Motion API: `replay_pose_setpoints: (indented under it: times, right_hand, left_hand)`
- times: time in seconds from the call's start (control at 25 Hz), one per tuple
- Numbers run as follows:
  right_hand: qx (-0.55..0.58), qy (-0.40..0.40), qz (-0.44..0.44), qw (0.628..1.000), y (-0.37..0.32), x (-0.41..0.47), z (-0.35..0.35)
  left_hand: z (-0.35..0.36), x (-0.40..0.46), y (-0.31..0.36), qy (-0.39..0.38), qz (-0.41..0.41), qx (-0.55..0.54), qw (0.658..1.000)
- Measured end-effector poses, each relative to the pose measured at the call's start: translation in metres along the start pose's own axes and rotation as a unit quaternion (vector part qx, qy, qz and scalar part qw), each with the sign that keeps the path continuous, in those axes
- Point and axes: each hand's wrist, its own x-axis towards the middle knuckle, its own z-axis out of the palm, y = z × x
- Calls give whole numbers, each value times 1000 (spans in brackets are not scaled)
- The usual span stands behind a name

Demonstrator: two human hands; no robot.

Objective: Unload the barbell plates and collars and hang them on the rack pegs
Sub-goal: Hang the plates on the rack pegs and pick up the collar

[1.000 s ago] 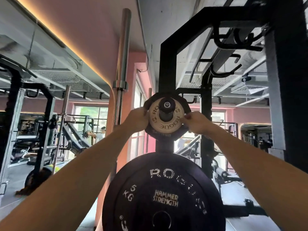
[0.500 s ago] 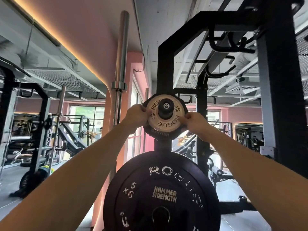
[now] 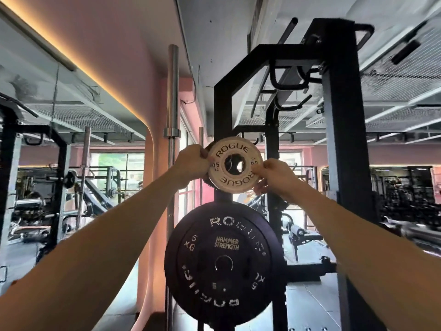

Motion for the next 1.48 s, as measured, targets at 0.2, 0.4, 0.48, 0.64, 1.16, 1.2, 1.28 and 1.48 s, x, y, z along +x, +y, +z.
replay_pose_setpoints:
  times: [0.2, 0.4, 0.48, 0.64, 1.16, 1.2, 1.28, 1.48]
  right_hand:
    - [10, -9, -7, 1000, -20, -44, -45]
    - [1, -27, -14, 1000, -27, -82, -104]
    - [0, -47, -15, 999, -28, -97, -132]
    - [-15, -83, -7, 996, -27, -123, -185]
    - [-14, -118, 0, 993, -45, -271, -306]
    - [-21, -117, 1, 993, -49, -289, -318]
    - [-30, -110, 6, 993, -54, -323, -342]
    - [-10, -95, 31, 995, -72, -389, -418]
  left_hand:
    - [5, -38, 52, -2, -5, -16, 1000]
    - [33, -81, 106, 13, -12, -7, 1000]
    - [50, -100, 130, 24, -22, -6, 999]
    - [80, -137, 178, 36, -47, 2, 998]
    - [124, -290, 316, 57, -106, 31, 992]
    - [127, -306, 327, 50, -113, 19, 992]
    - [136, -333, 348, 37, -118, 11, 992]
    - [173, -377, 418, -17, -124, 18, 992]
